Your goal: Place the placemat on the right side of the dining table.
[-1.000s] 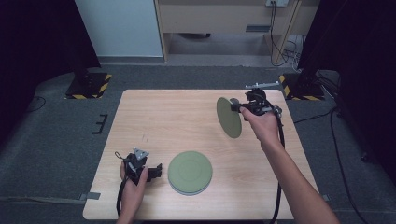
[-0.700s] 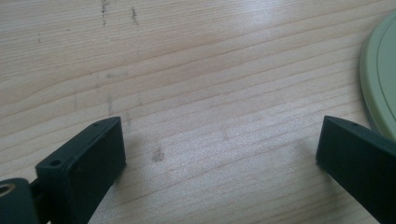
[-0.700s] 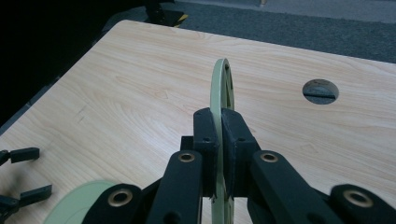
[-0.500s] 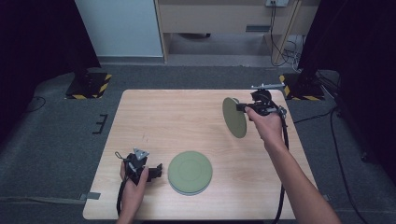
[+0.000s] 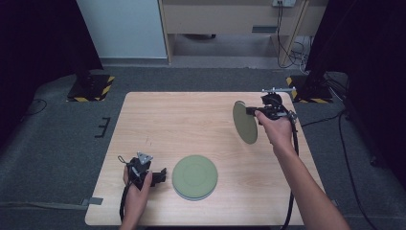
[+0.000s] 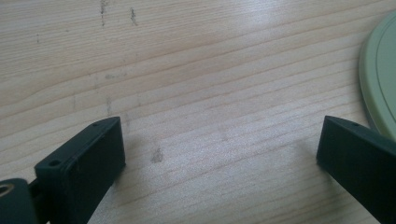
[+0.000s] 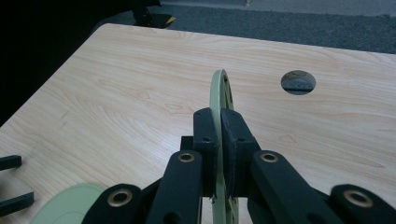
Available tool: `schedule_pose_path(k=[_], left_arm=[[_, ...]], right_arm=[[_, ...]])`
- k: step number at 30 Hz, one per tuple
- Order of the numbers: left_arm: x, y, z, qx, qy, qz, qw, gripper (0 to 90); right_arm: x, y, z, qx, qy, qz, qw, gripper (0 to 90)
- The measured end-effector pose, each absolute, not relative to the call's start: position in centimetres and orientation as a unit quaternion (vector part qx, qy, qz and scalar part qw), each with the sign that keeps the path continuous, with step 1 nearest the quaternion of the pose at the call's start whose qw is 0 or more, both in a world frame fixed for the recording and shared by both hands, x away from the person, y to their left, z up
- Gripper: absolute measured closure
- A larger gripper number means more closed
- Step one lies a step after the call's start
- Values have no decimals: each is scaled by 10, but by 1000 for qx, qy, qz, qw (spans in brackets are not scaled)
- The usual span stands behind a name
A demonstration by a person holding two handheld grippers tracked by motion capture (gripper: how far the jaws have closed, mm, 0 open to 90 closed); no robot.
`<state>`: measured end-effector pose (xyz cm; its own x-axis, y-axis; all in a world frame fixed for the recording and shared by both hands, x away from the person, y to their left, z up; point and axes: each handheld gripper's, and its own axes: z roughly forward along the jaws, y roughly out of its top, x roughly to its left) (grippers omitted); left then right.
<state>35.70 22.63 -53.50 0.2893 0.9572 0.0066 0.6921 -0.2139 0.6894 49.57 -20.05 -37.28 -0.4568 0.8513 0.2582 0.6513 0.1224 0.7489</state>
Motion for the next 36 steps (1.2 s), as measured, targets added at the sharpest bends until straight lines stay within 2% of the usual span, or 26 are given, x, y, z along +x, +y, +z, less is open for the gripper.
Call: schedule_pose_path(k=[20, 36], left_arm=[[357, 226, -535, 746, 552, 224, 297, 4], [357, 227, -536, 746, 552, 225, 299, 3]], right_arm=[[496, -218, -388, 526, 730, 424, 110, 858], [498, -249, -398, 547, 713, 425, 107, 857]])
